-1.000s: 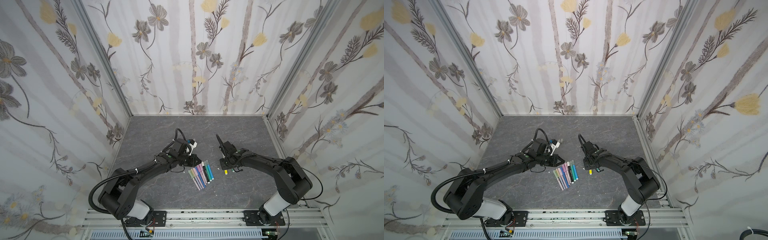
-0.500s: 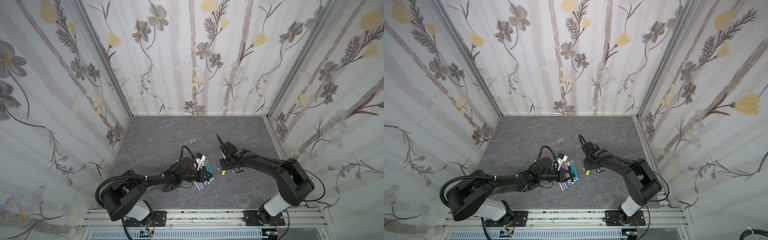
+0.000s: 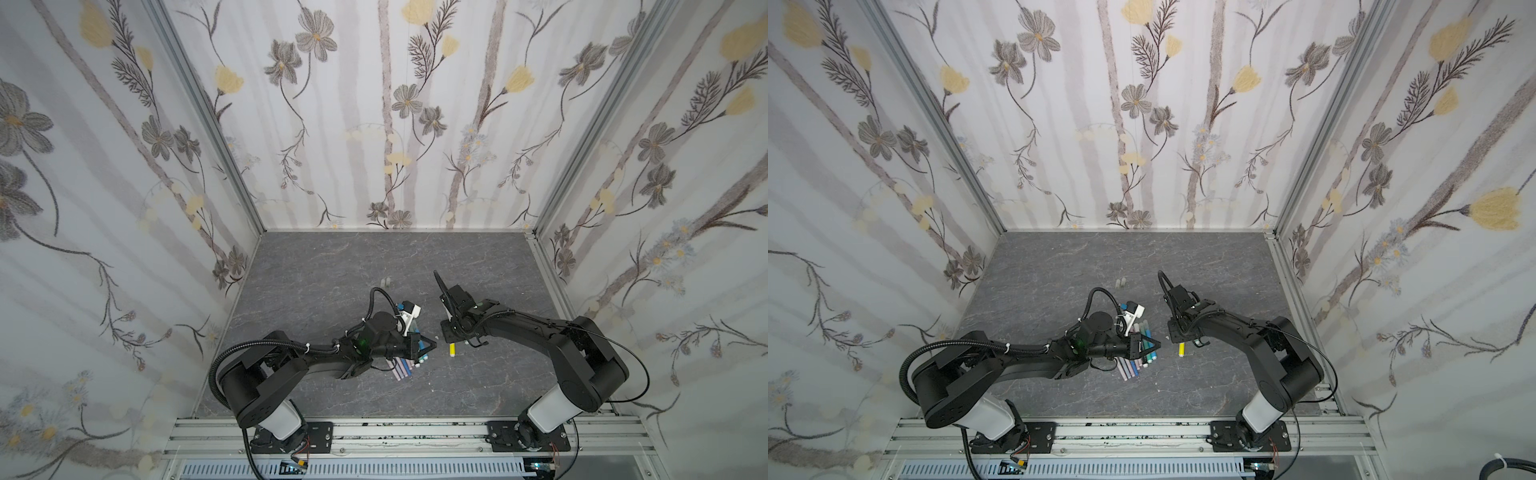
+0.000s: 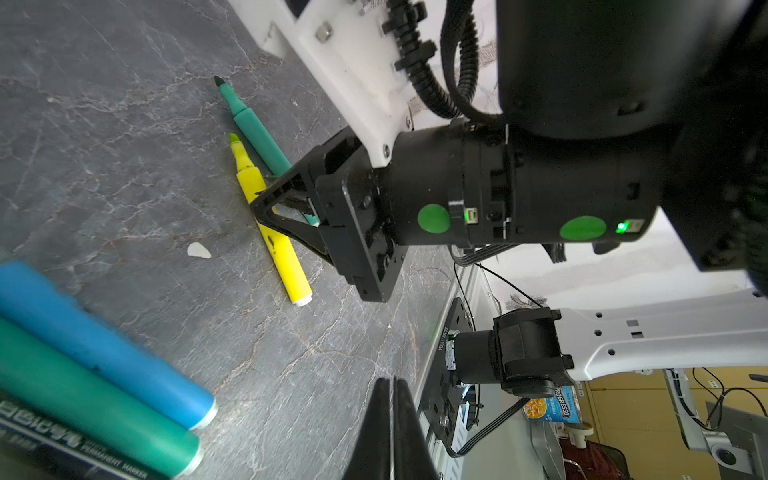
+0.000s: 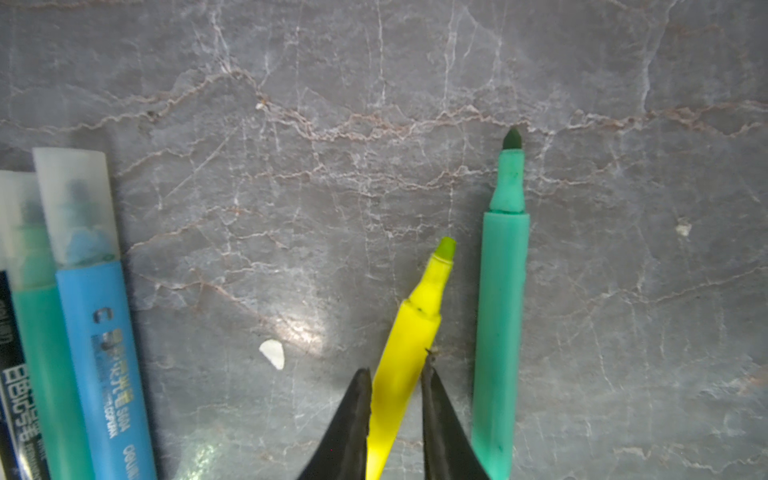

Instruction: Open the pen caps

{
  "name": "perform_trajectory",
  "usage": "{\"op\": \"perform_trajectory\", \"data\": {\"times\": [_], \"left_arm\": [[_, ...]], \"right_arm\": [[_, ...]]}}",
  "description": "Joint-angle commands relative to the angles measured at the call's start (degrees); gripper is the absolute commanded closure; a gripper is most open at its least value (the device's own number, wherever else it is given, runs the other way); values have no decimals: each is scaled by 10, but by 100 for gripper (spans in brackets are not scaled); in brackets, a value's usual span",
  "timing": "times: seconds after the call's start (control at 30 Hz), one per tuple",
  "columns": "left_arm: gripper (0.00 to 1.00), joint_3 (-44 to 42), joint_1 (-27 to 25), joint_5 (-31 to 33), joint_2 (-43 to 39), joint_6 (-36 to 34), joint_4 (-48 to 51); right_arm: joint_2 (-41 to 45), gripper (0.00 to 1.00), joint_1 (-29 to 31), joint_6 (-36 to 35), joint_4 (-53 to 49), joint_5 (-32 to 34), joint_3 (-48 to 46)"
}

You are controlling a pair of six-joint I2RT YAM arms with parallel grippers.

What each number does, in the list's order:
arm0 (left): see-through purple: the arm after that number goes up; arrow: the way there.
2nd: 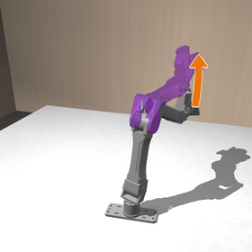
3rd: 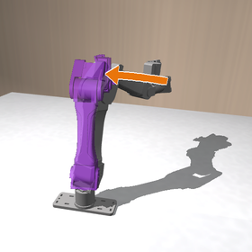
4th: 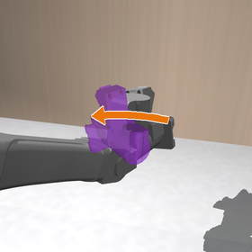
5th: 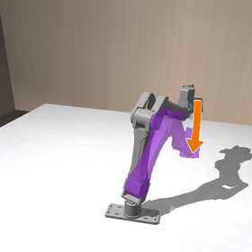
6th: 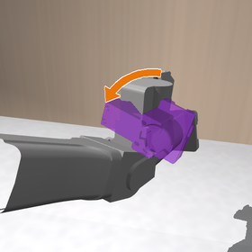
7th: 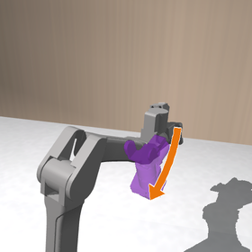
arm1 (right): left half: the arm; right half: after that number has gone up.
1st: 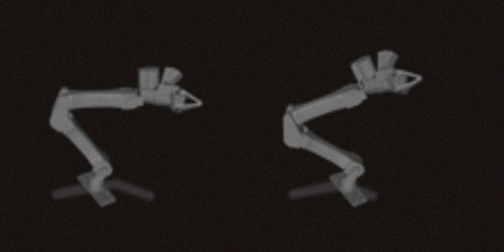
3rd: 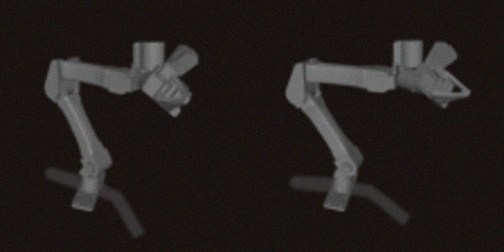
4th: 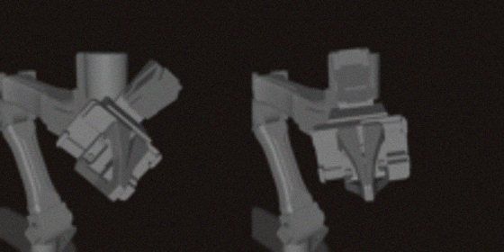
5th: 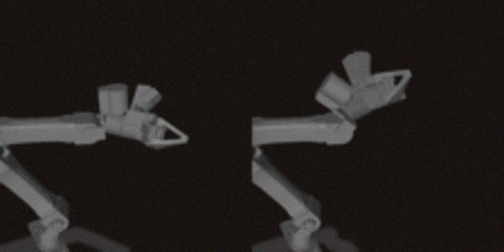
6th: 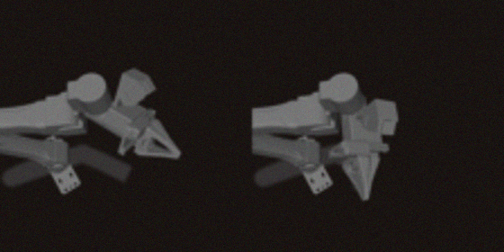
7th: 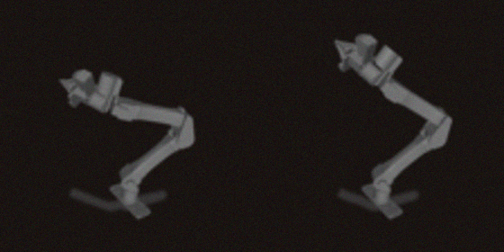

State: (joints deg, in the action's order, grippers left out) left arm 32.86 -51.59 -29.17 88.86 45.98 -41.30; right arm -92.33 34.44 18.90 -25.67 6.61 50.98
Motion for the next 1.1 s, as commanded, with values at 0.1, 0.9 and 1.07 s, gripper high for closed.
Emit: {"op": "perform_trajectory", "data": {"times": [0.1, 0.9, 1.07], "left_arm": [[100, 1, 13, 15, -35, -35, 37], [100, -8, 203, 39, -252, -161, 262], [76, 11, 264, 53, -267, -186, 322]], "right_arm": [[5, 80, 1, -10, -9, 18, 0], [59, 64, 33, 41, -52, 18, 17], [61, 61, 41, 68, -39, 13, -13]]}}
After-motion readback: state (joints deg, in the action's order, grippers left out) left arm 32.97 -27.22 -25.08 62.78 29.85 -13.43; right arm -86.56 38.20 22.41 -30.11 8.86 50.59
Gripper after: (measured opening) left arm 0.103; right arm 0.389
